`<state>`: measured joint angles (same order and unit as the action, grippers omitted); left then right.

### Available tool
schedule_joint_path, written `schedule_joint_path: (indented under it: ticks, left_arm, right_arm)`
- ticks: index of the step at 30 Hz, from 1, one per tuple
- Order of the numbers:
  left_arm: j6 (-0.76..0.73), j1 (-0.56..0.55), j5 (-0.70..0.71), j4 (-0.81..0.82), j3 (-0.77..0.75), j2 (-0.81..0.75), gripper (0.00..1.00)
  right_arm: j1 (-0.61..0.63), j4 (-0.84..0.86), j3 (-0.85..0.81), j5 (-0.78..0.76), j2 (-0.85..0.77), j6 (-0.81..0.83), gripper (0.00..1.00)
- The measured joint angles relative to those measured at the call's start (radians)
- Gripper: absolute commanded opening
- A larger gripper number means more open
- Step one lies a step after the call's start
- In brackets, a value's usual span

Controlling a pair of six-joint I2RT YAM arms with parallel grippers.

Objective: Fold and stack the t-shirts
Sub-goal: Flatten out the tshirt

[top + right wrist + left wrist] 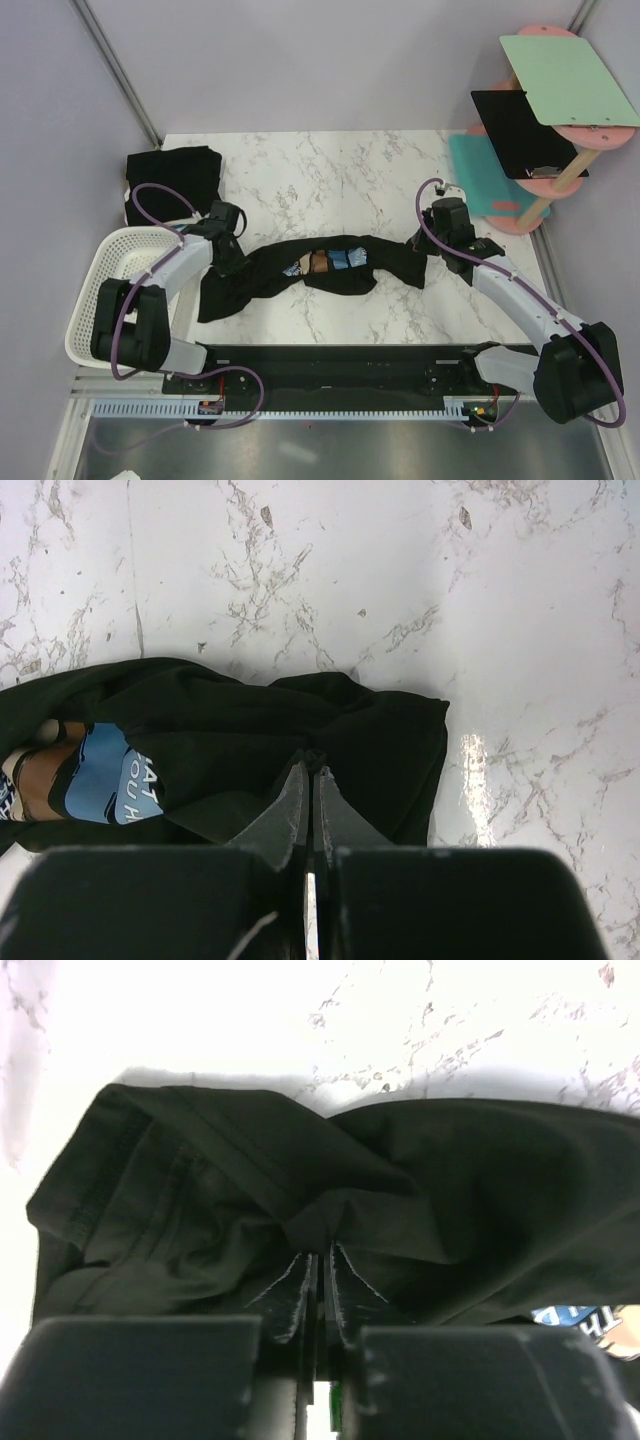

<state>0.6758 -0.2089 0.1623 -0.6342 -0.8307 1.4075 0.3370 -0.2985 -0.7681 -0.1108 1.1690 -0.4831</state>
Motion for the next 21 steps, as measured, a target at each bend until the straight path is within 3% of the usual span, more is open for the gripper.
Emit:
schedule_joint_path:
  ticks: [8, 12, 21]
  left_arm:
    - [-0.005, 0.0, 0.007, -0.011, -0.056, 0.002, 0.02]
    - [-0.019, 0.0, 0.031, -0.06, -0.211, -0.04, 0.02]
    - [-0.08, 0.021, 0.082, -0.106, -0.608, -0.094, 0.02]
  right_arm:
    - [-0.003, -0.002, -0.007, 0.0, 0.01, 0.006, 0.0]
    - [-0.017, -0.016, -0.081, -0.001, 0.037, 0.02, 0.0]
    - [-0.074, -0.016, -0.412, 0.0, 0.089, 0.056, 0.0]
